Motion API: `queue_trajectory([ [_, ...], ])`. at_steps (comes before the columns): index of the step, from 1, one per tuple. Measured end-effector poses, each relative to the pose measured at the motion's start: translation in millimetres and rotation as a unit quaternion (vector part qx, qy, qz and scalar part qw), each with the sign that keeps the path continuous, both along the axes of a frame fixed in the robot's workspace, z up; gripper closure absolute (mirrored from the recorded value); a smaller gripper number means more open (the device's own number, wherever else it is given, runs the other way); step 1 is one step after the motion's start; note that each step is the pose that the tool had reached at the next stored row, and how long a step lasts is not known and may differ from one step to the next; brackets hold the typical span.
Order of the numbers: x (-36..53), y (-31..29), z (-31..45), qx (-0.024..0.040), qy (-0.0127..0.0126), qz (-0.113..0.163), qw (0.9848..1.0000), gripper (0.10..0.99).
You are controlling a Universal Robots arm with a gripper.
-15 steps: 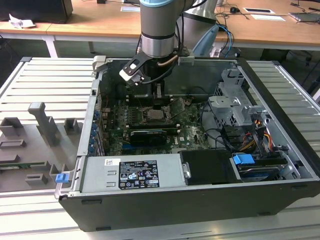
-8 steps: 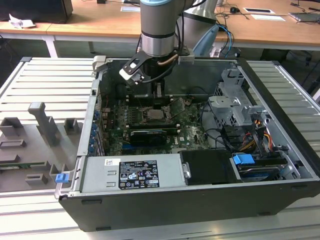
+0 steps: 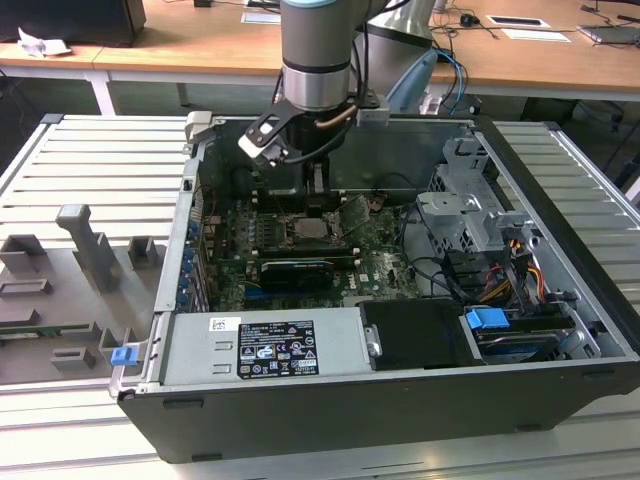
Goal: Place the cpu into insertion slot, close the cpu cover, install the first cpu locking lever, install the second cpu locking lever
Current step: 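Place the cpu into insertion slot, then close the cpu cover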
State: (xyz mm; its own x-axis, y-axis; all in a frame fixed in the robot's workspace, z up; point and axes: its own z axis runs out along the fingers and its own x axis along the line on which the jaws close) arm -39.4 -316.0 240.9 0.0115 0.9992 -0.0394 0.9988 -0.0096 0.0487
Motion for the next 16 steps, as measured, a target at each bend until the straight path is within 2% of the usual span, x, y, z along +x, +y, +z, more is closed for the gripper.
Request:
queue_trajectory([
  [10,0.2,-0.4,2.7,0.0000,0.0000,0.000,1.0000,0.980],
  [12,4.5,-0.8,2.7,0.0000,0.0014,0.000,1.0000,0.980],
  [16,4.6,-0.7,6.2,-0.0001,0.0014,0.000,1.0000,0.980],
])
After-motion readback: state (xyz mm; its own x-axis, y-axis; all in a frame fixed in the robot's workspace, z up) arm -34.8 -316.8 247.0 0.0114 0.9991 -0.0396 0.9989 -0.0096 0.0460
